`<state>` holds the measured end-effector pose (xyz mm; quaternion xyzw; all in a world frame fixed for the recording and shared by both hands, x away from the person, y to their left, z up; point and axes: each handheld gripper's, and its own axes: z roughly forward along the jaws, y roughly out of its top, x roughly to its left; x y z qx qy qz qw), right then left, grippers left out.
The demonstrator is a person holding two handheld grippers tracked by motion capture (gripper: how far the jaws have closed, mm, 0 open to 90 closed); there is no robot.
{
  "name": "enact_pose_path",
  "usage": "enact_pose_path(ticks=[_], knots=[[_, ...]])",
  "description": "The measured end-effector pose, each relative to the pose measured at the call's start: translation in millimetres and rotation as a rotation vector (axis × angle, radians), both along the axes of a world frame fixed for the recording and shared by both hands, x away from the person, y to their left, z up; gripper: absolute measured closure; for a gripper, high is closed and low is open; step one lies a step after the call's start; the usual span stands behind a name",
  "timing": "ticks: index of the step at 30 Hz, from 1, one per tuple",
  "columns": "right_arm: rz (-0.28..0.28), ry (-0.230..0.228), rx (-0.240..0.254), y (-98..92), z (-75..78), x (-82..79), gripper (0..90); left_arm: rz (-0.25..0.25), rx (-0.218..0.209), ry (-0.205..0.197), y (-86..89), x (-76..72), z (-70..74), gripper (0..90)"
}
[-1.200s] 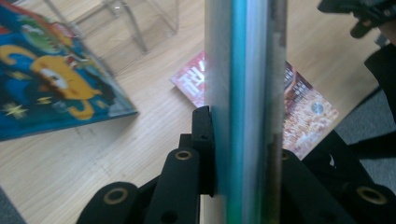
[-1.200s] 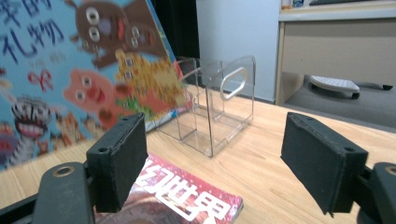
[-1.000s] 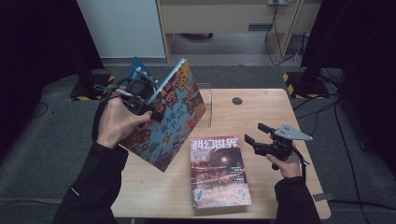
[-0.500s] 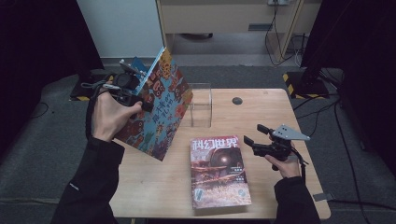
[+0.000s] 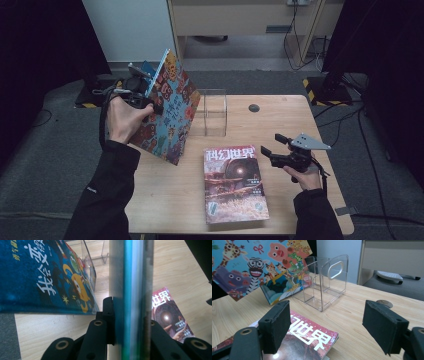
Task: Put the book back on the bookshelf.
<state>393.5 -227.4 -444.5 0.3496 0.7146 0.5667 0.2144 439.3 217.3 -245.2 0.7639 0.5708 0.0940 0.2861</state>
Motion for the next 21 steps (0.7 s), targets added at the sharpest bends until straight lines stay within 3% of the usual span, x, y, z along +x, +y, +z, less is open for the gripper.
enact_pose_path(ticks=[10,21], knots=[[0.003,0.004,-0.002,-1.5,-1.1,1.7,22.4,0.042,0.011,0.033,-12.4,29.8,-17.8,80.4],[0.005,0.005,-0.001,-2.9,-2.5,3.9,22.4,0.050,0.016,0.080,-24.9,56.7,-39.6,80.4]])
